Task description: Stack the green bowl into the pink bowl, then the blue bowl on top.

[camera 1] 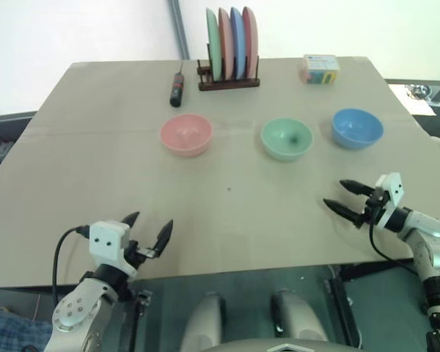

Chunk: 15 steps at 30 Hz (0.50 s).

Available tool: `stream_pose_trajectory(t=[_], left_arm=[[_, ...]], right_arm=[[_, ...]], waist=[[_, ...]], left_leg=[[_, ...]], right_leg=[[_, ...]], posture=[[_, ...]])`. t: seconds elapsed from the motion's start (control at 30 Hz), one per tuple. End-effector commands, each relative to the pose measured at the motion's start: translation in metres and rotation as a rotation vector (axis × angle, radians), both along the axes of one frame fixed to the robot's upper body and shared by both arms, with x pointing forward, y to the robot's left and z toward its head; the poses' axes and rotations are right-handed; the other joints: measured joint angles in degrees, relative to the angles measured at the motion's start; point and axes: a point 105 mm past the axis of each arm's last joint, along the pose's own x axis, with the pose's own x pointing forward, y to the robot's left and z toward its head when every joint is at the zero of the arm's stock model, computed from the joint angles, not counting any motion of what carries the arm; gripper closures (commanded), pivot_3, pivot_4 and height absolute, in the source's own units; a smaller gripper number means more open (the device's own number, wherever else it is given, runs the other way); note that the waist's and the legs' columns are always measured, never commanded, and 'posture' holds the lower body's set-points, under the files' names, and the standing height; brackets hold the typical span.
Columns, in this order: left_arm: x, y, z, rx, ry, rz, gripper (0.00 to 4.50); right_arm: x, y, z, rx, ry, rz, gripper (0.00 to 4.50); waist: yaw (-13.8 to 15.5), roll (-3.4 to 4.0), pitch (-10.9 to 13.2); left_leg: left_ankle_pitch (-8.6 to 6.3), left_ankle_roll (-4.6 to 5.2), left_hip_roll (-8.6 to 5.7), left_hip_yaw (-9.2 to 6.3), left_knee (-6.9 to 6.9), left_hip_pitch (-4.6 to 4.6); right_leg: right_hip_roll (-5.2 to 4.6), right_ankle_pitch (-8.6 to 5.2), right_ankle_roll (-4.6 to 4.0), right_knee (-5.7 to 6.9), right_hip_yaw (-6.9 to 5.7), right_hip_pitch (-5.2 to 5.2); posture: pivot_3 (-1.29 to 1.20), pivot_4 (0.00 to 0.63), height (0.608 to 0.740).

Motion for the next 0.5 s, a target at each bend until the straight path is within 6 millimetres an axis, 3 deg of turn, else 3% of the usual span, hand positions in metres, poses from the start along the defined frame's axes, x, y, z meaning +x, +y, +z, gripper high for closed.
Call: stream_pose_trajectory(t=[0.03,0.5], left_arm=[[0.0003,-0.0062,0.0163,-0.007,-0.063,-0.034,0.00],[0.0040,-0.0092,0.0198,-0.031,-0.080,-0.067,0.00]], right_arm=[[0.0017,-0.0024,0.0128,0.005,-0.058,-0.010,0.05],[0.0019,0.0027,0.0193,0.033,-0.098,-0.022,0.05]], waist=[[0.00,0.00,0.00],[0.01,0.00,0.00]], left_leg=[[0.00,0.00,0.00,0.00,0.00,0.00],[0.00,0.00,0.00,-0.01,0.00,0.00]], right_leg=[[0.00,0.00,0.00,0.00,0.00,0.00],[0.00,0.00,0.00,0.01,0.00,0.01]], posture=[[0.00,0.150,0.740],[0.00,0.150,0.740]])
